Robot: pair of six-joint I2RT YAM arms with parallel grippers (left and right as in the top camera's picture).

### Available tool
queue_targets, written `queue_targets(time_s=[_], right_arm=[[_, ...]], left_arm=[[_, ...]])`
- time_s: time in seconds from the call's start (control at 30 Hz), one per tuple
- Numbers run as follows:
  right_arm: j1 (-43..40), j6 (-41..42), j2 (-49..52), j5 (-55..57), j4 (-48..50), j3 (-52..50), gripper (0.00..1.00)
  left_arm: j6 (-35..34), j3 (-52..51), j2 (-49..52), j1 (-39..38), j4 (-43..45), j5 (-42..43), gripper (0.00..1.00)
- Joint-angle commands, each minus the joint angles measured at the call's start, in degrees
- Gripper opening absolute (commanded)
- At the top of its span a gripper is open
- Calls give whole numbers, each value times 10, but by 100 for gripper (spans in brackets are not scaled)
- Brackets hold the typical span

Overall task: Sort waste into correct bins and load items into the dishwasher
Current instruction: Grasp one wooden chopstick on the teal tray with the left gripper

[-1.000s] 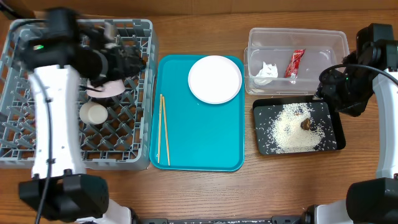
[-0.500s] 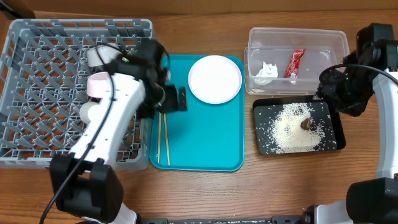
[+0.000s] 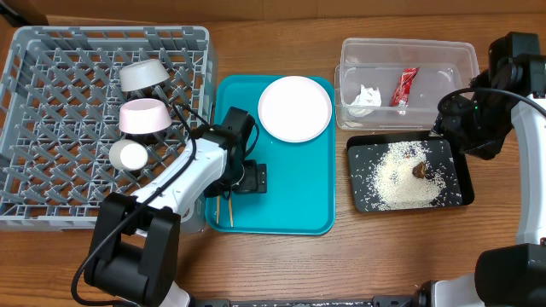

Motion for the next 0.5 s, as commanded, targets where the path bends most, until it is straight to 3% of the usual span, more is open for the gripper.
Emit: queue_targets(time_s=[0.0,0.47], right_arm=[[-2,-2,-16,5,1,16,67],[-2,-2,-16,5,1,16,67]], left_arm=[[-15,-7,0,-1,5,-40,96],[-15,-10,10,-24,27,-47,91]])
